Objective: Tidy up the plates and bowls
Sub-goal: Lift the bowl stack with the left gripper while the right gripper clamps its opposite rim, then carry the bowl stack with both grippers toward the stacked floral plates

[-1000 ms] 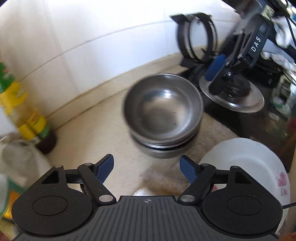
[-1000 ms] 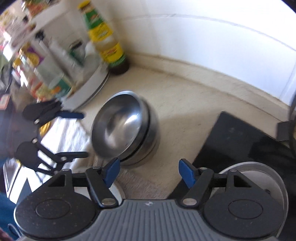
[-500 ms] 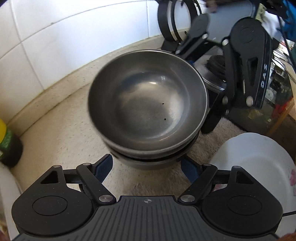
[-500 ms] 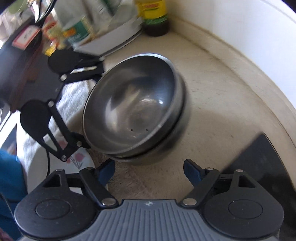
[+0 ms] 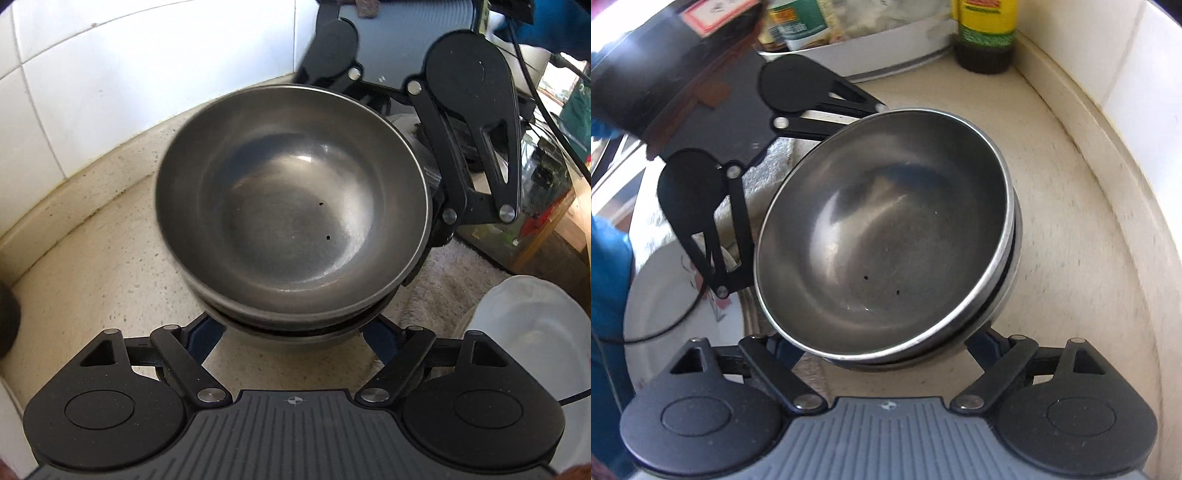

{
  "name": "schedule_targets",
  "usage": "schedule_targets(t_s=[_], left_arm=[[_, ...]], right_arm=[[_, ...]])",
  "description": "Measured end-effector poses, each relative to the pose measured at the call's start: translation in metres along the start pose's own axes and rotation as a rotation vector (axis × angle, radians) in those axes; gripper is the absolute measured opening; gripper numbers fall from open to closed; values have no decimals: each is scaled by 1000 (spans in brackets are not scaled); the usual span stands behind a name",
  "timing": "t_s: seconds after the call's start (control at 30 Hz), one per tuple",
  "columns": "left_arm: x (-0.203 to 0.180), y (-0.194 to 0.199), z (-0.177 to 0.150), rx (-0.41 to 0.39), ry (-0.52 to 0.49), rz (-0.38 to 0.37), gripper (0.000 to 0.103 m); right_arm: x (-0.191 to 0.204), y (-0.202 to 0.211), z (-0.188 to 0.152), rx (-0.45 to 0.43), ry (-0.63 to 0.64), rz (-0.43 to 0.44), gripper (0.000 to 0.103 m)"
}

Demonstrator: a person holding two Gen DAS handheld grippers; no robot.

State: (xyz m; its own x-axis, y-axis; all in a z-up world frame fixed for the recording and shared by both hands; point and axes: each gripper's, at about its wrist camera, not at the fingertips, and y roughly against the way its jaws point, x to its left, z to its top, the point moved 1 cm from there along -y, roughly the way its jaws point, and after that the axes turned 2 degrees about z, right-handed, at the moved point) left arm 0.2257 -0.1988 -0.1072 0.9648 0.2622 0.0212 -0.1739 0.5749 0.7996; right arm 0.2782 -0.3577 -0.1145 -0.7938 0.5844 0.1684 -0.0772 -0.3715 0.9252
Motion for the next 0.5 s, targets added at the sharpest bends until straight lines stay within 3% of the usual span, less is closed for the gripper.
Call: schedule_targets(t_s=[0.17,0.2,0.5], left_arm=[[4,-8,0,-13,-18,13,103],[5,-10,0,-13,-18,10,103],[9,-3,-20,-107,-65,-33,103]], right_arm=[[-18,-6,1,-63,53,35,98],[-23,-11,2,-68,57,49,103],[-37,-7,-19,-208,189,109,103]])
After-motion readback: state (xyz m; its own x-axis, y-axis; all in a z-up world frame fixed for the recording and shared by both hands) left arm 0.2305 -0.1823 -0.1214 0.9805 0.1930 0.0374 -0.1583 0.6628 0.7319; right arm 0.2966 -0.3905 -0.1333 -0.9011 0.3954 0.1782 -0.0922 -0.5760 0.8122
